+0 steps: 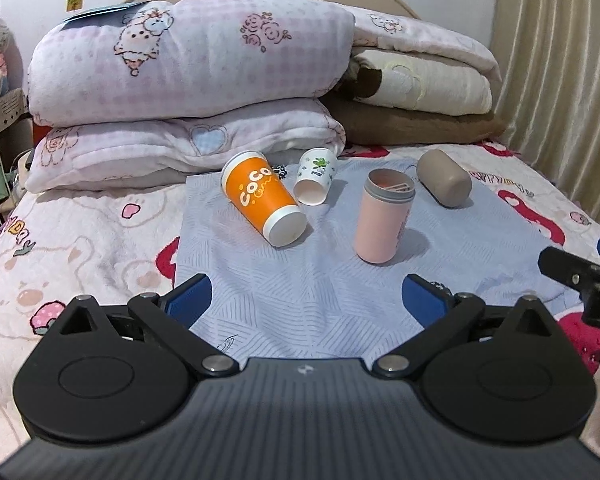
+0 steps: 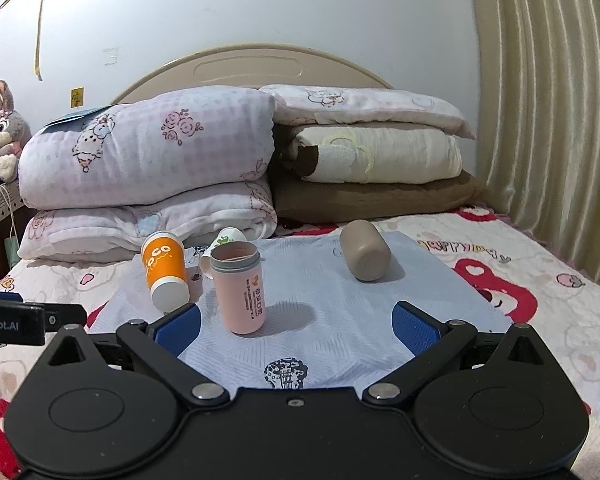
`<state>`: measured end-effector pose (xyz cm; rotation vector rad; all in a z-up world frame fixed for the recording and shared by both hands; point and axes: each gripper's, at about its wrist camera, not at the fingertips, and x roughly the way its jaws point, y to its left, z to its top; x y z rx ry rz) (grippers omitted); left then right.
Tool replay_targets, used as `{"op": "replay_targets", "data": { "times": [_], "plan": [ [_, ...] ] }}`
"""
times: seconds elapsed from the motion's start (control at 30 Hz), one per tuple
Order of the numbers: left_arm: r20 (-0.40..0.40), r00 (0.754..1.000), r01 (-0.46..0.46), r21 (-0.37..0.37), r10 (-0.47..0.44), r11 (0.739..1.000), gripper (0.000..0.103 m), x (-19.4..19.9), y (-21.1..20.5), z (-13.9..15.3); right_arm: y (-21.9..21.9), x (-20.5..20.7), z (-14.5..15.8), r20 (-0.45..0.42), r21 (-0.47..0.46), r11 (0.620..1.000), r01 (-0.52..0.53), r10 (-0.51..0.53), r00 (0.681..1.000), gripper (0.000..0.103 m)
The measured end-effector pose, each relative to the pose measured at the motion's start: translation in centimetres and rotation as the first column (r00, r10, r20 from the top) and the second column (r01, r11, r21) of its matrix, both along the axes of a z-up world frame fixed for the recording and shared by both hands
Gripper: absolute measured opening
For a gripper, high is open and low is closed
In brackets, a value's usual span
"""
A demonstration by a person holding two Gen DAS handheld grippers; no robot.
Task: Flip cup upright
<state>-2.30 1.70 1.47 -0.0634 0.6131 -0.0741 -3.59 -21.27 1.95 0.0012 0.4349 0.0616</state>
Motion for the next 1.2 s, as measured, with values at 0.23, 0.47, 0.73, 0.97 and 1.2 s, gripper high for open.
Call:
{"op": "replay_targets", "data": {
  "times": [0.23, 0.47, 0.73, 0.97, 1.2],
  "plan": [
    [0.002, 1.000, 0.021, 0.020, -0.021, 1.000, 0.103, -0.1, -0.7, -0.1, 0.1, 0.1, -0.1, -0.009, -0.006, 1.000, 0.001, -0.001, 1.000, 0.103],
    [-0.011, 1.000, -0.002, 0.061, 0.003, 0.998, 0.103, 0.2, -1.4, -0.9, 0.0, 0.1, 0.0, -0.015, -0.005, 1.000, 0.000, 0.000, 1.000, 0.103],
    [0.024, 0.999, -0.029, 0.084, 0.027, 0.996, 0.103, 0.0, -1.3, -0.7, 0.0, 0.2, -0.1, -0.020, -0.009, 1.000, 0.000, 0.000, 1.000, 0.103],
    [0.024, 0.999, -0.024, 0.081, 0.022, 0.996, 0.103, 0.0, -1.2, -0.6, 0.0, 0.2, -0.1, -0.024, -0.013, 1.000, 0.002, -0.002, 1.000, 0.103],
    [0.007, 1.000, -0.013, 0.072, 0.012, 0.997, 0.103, 0.1, -1.2, -0.6, 0.0, 0.3, -0.2, -0.028, -0.017, 1.000, 0.003, -0.003, 1.000, 0.103]
  ]
}}
